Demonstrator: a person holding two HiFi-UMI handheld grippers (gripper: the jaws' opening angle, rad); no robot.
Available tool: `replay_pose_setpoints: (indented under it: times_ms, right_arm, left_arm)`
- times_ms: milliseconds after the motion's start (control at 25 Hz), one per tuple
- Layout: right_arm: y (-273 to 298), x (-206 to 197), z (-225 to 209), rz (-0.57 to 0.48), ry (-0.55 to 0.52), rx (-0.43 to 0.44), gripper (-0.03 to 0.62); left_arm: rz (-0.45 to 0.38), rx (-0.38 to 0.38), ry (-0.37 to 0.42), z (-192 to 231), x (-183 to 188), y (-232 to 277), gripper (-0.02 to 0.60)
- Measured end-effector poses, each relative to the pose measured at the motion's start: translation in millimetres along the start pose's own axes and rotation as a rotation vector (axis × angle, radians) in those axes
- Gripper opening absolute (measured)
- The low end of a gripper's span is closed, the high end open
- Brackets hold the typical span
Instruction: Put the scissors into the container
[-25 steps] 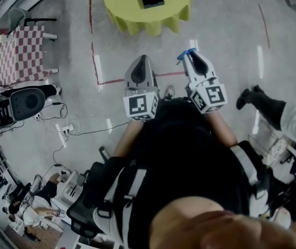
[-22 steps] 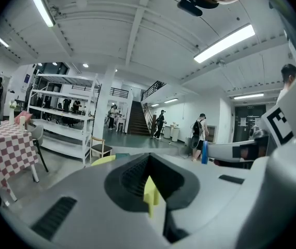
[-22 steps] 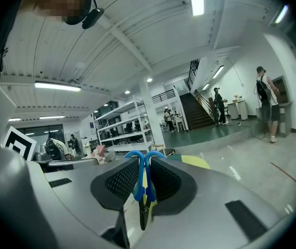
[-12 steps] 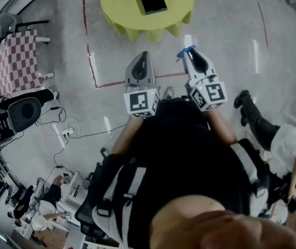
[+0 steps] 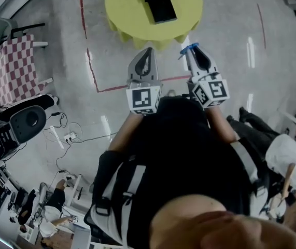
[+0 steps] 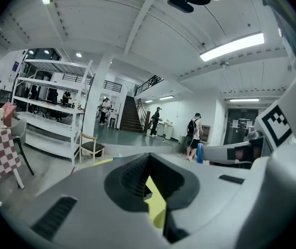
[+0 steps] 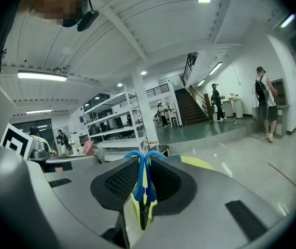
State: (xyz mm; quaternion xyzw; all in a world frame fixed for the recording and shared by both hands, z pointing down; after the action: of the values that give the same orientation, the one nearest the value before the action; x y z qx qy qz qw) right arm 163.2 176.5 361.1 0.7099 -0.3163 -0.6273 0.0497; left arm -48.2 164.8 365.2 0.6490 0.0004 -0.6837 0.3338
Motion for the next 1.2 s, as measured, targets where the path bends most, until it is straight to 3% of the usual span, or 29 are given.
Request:
replay_pose_setpoints:
  times_ms: [600, 760, 920, 1200]
  right_arm:
    - [91.1, 45.5, 12.2, -0.018, 0.046, -0.051, 0.069]
    - [102.6, 52.0, 7.4, -0.014, 0.042, -0.060, 0.069]
    - [116.8, 58.0, -4.8, -0.016, 0.036, -0.054, 0.069]
    - [149.2, 74.6, -28.4, 0.001, 0.020, -0.025, 0.069]
  left_arm:
    - [-0.004, -0.051, -0.024, 89.6, 33.9, 52.5, -0.003]
    - [-0.005, -0.056, -0.056, 92.5, 37.5, 57.6, -0.003]
    - [0.030, -0.061, -0.005, 91.3, 33.5, 70.6, -0.003]
    - [0.021, -0.031, -0.009, 96.2, 51.3, 99.7, -0.003]
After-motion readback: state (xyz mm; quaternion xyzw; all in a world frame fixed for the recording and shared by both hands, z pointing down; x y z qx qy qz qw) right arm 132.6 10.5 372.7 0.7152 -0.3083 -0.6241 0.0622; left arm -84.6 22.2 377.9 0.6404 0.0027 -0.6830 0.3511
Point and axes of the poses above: the fingertips, and each gripper's own axes: y forward along the fingers, z to its left, x out of its top, the point moved 9 cm from there along -y, backward along the fingers, and after that the axes turned 12 degrees about z, right-handed, at the moved point
